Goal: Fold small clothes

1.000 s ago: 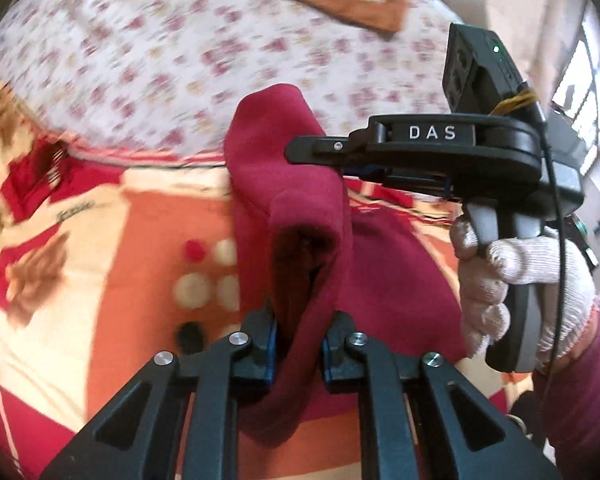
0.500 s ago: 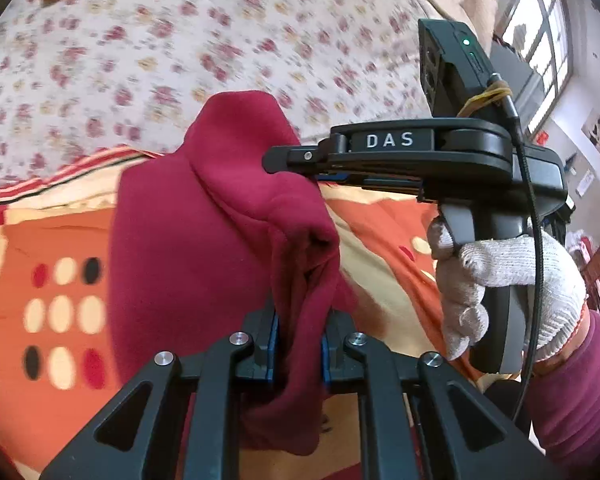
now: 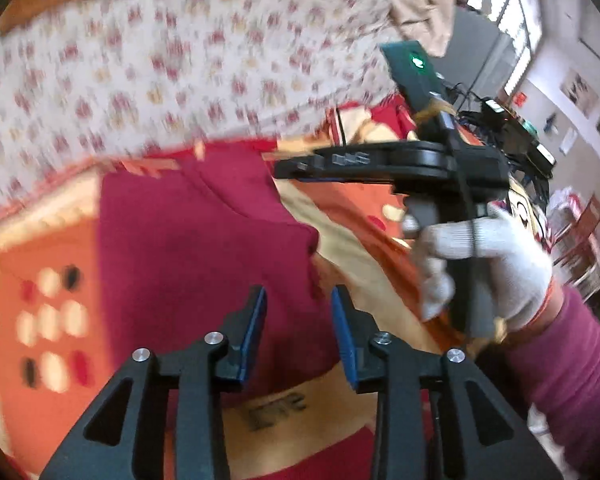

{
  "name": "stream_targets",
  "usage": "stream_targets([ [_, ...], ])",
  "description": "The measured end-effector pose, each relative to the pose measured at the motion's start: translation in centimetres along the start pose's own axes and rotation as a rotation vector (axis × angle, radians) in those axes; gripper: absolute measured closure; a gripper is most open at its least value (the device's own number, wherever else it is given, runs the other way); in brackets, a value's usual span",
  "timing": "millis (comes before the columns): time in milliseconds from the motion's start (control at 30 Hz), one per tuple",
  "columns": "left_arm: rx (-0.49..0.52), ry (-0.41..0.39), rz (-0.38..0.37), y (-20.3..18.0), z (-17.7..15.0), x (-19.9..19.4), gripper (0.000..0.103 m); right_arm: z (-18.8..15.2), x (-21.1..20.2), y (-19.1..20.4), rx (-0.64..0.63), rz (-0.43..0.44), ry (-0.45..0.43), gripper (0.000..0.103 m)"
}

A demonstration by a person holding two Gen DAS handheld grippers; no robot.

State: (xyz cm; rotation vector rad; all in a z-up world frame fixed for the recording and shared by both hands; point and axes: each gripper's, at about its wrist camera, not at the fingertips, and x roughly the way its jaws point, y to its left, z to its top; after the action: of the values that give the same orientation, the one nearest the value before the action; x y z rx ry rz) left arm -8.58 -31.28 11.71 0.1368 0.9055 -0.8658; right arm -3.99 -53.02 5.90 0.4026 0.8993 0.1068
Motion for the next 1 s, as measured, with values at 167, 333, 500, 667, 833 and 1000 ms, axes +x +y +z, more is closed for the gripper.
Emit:
stream_targets([
  [167, -0.038, -0.037, 0.165, 3.4, -0.5, -0.9, 0.085, -0.9, -3.4, 5.2, -0.15, 0.111, -0.019, 0.074],
  [333, -0.134, 0.047, 0.219, 6.7, -2.9, 2.6, 0.085, -5.3, -1.2, 7.7, -0.254, 0.026, 0.081, 0.078],
  [500, -0.055, 0.006, 0.263, 5.5, -5.3, 2.8, 0.085, -8.5, -0.8, 5.3, -0.242, -0.011, 0.063, 0.088],
  [667, -0.046, -0.001, 0.279, 5.2, -4.2, 2.2, 0.085, -6.7, -3.6, 5.2, -0.19, 0.019, 0.004, 0.086],
  [833, -0.083, -0.002, 0.284, 6.0, -3.7, 2.4, 0.085, -3.8, -2.8, 6.4, -0.183, -0.009, -0.03, 0.075],
  [1000, -0.084, -0.008, 0.281, 6.2, -3.5, 2.8, 0.085, -2.8, 2.5, 5.7, -0.158, -0.11, 0.041, 0.074],
])
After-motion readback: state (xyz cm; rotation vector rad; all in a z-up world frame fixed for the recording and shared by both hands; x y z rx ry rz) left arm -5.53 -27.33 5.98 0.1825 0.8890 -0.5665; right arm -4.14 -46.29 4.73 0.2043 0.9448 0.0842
